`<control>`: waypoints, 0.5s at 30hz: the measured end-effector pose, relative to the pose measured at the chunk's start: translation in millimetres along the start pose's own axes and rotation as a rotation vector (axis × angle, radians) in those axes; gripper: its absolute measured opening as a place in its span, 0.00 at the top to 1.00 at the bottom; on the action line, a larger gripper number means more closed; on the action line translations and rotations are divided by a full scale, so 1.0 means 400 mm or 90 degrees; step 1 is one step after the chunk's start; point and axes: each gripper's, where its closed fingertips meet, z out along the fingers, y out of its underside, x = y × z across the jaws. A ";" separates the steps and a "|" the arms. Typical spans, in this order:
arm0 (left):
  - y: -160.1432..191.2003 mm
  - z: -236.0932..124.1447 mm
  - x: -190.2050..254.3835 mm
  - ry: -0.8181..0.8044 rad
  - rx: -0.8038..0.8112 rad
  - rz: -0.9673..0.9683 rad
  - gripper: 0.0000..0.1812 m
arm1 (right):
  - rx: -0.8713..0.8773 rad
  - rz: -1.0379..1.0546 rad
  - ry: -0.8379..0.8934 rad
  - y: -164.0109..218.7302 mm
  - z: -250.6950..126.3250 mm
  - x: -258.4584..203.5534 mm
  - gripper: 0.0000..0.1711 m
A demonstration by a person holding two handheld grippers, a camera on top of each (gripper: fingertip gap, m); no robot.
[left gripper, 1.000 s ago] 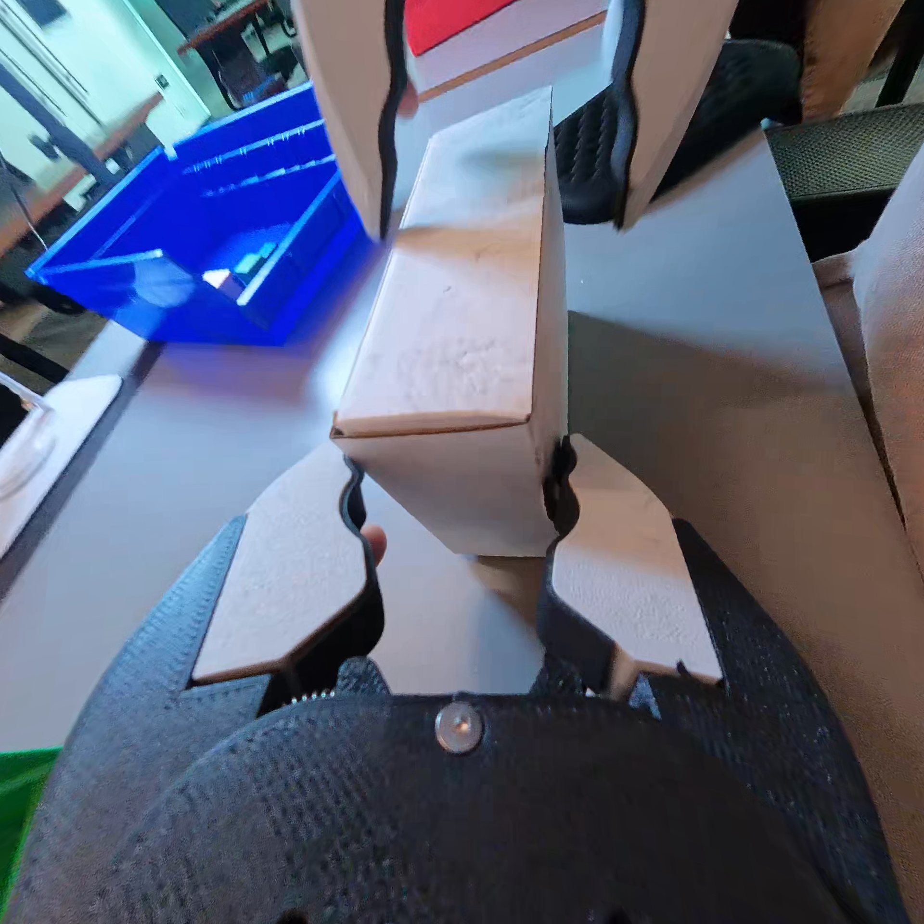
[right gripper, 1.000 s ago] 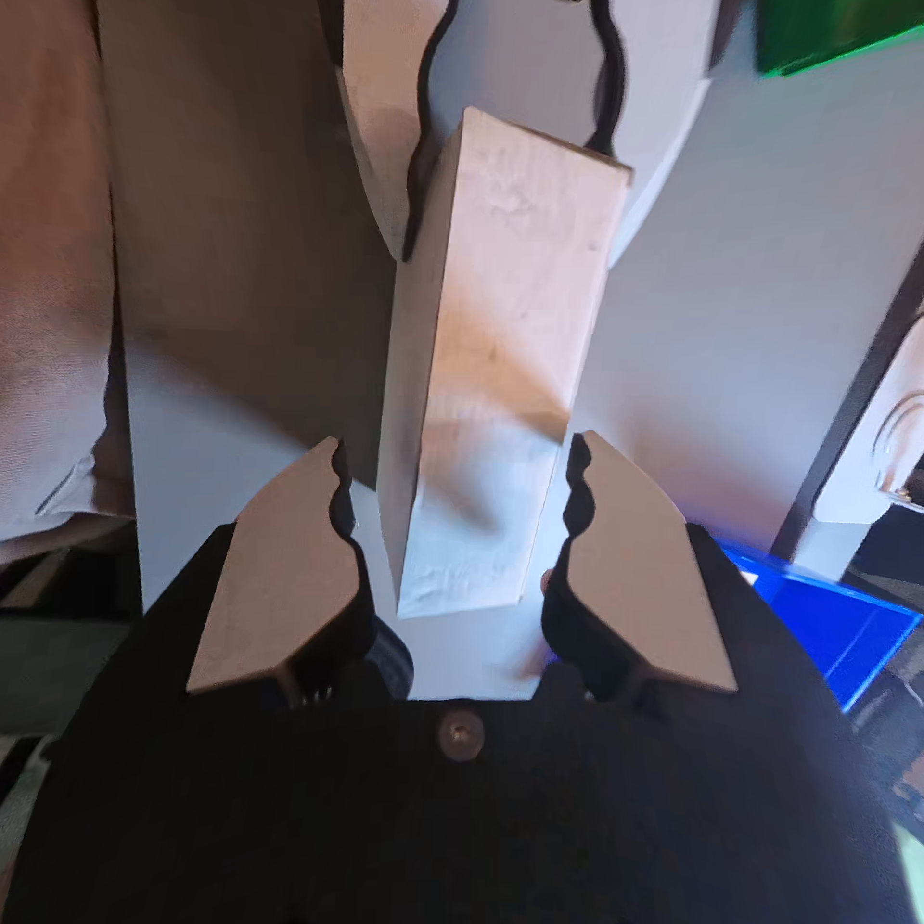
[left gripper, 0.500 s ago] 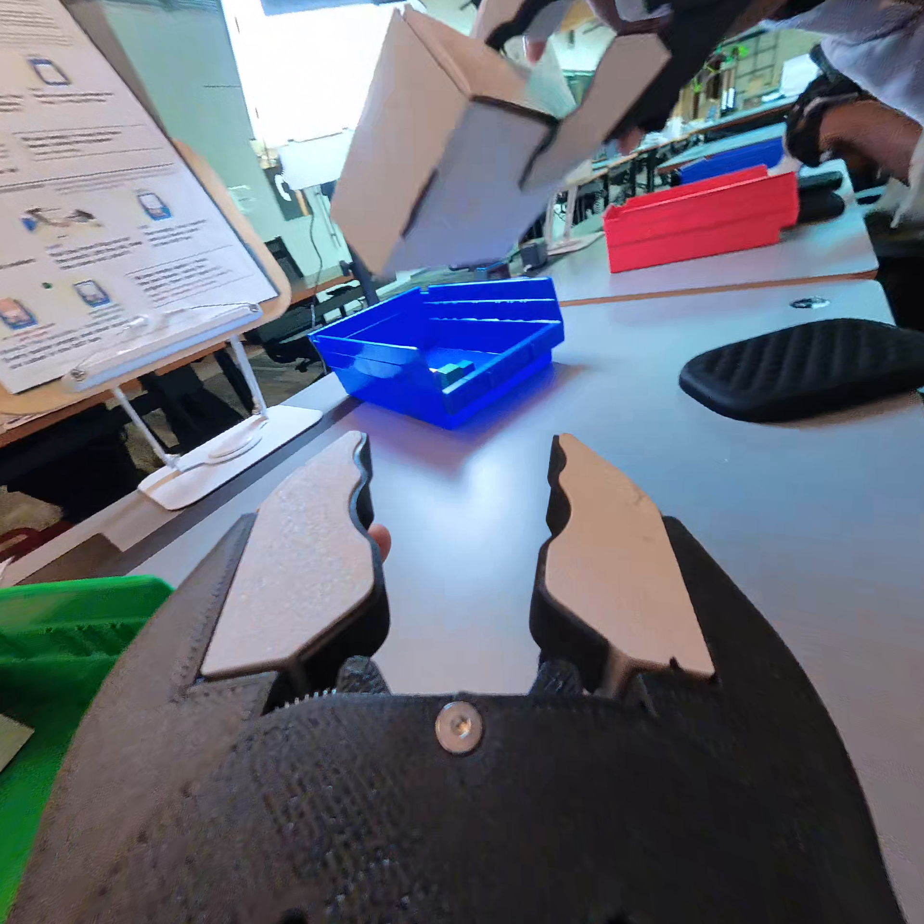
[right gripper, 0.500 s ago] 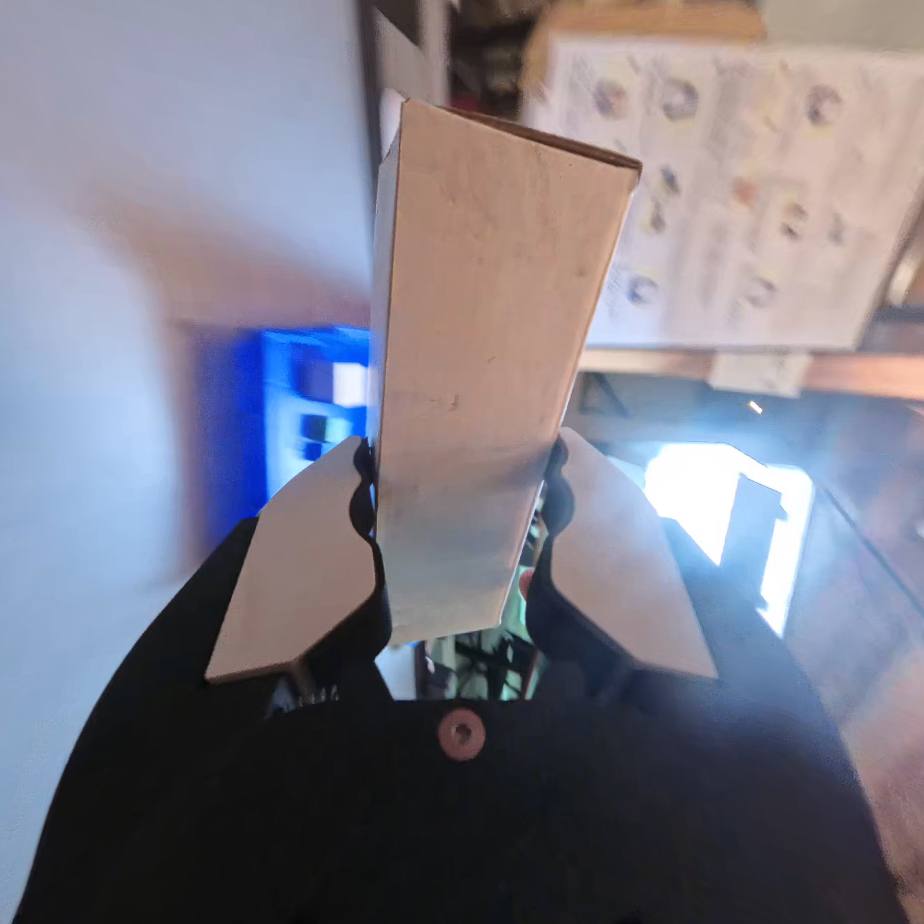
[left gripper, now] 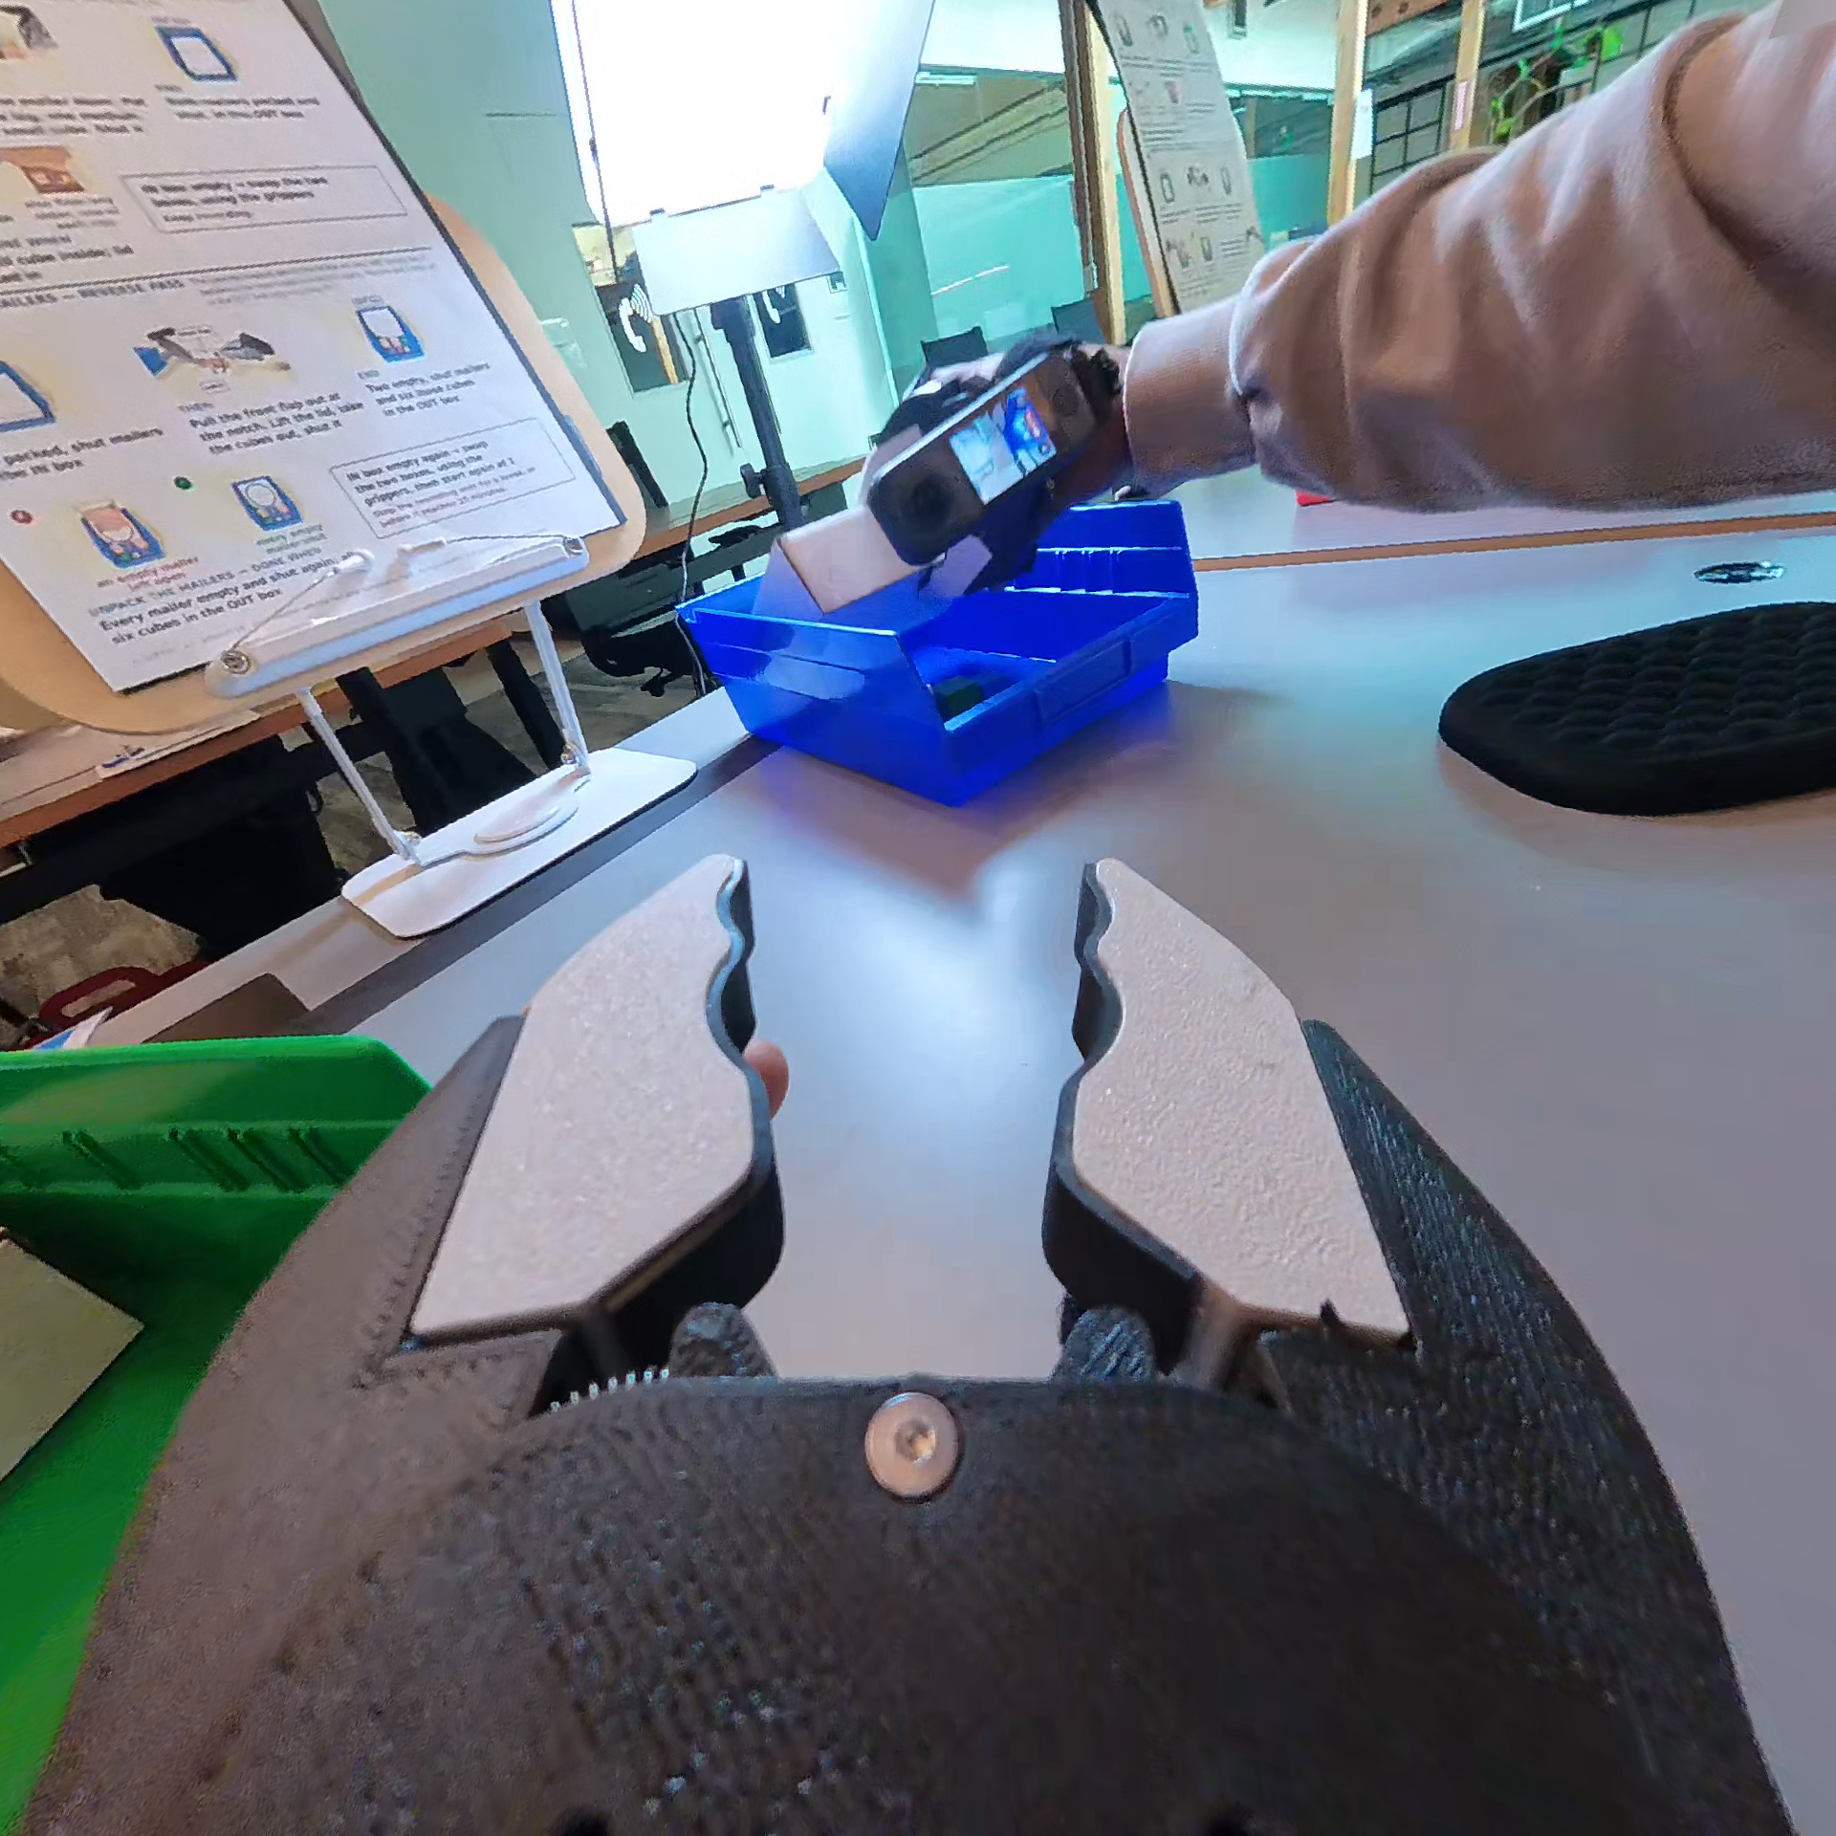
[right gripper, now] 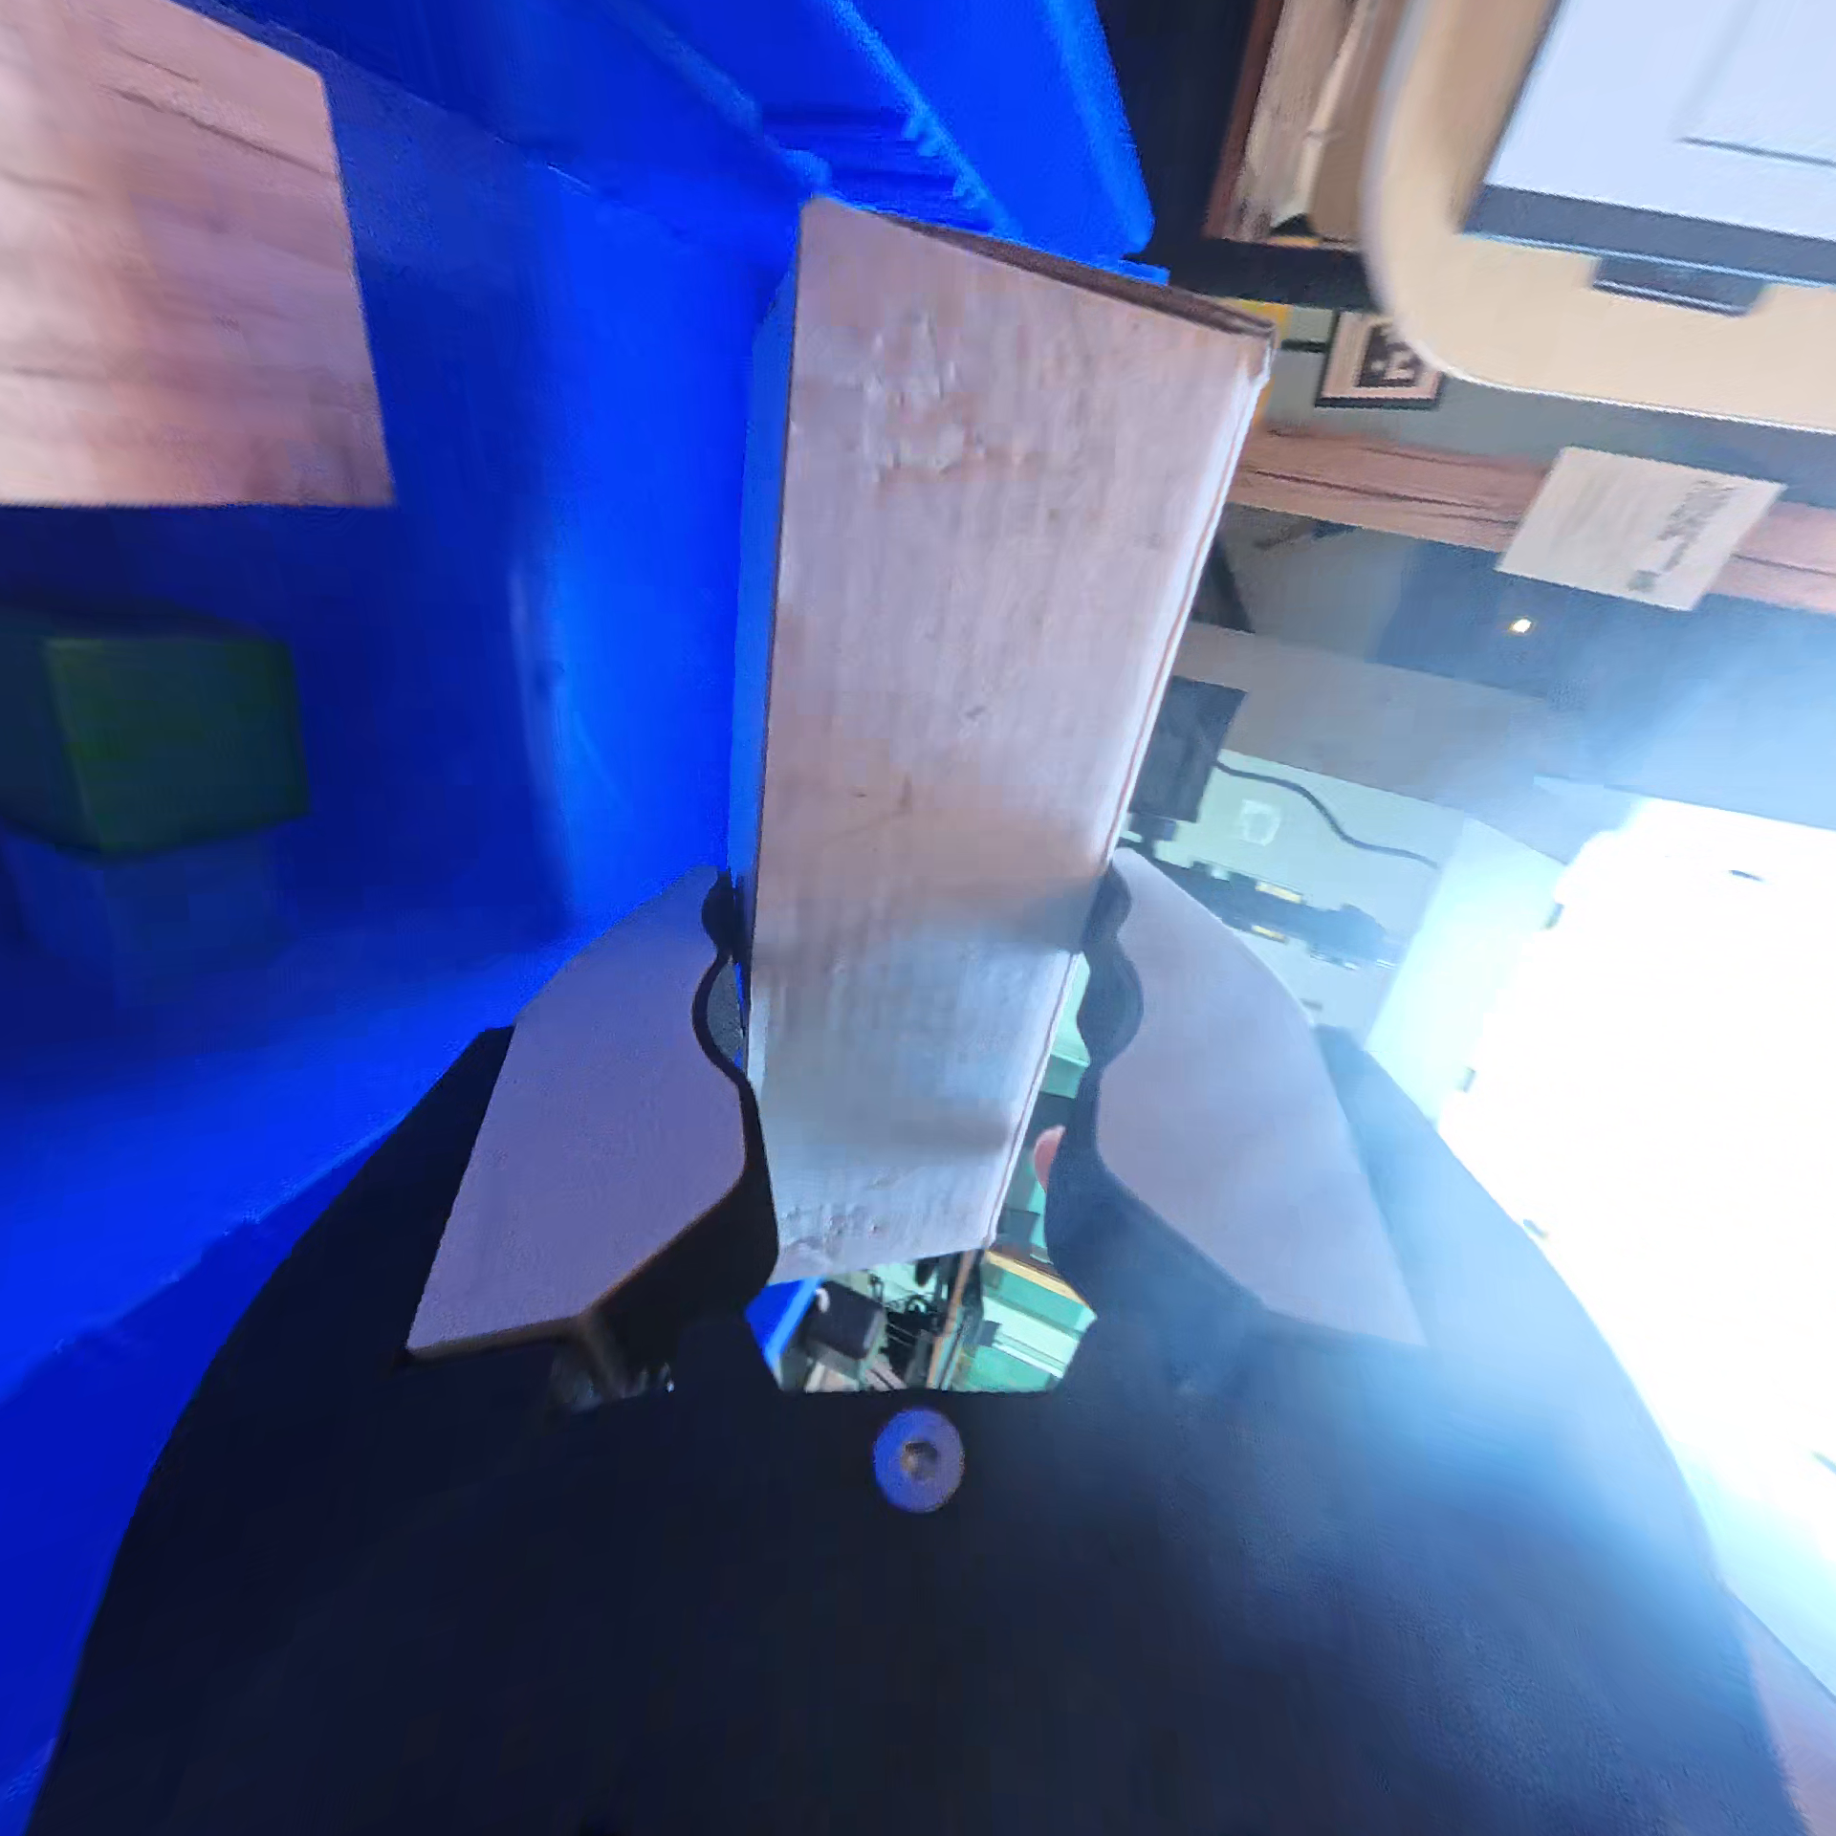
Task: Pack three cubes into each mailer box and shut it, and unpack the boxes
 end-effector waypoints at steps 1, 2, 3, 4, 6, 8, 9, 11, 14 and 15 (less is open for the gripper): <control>0.001 -0.001 -0.005 -0.001 0.001 -0.006 0.66 | 0.001 0.000 -0.018 -0.006 0.015 -0.015 0.61; 0.003 -0.002 -0.010 -0.003 -0.001 -0.013 0.65 | 0.002 -0.004 -0.041 -0.011 0.027 -0.032 0.61; 0.007 -0.003 -0.015 -0.004 -0.004 -0.022 0.65 | -0.002 -0.009 -0.079 -0.014 0.037 -0.056 0.61; 0.010 -0.004 -0.021 -0.007 -0.007 -0.030 0.65 | -0.011 -0.003 -0.114 -0.014 0.045 -0.075 0.60; 0.015 -0.006 -0.032 -0.014 -0.009 -0.045 0.65 | 0.011 0.016 -0.189 -0.032 0.044 -0.101 0.57; 0.020 -0.007 -0.039 -0.018 -0.013 -0.055 0.65 | 0.014 0.057 -0.307 -0.043 0.028 -0.132 0.55; 0.023 -0.006 -0.041 -0.019 -0.016 -0.058 0.65 | 0.013 0.075 -0.353 -0.047 0.020 -0.139 0.54; 0.029 -0.006 -0.045 -0.023 -0.022 -0.059 0.66 | 0.018 0.116 -0.418 -0.057 0.010 -0.136 0.54; 0.034 -0.005 -0.046 -0.023 -0.027 -0.057 0.66 | 0.026 0.158 -0.469 -0.063 0.011 -0.125 0.57; 0.034 -0.005 -0.047 -0.023 -0.027 -0.058 0.66 | 0.026 0.157 -0.467 -0.062 0.018 -0.120 0.57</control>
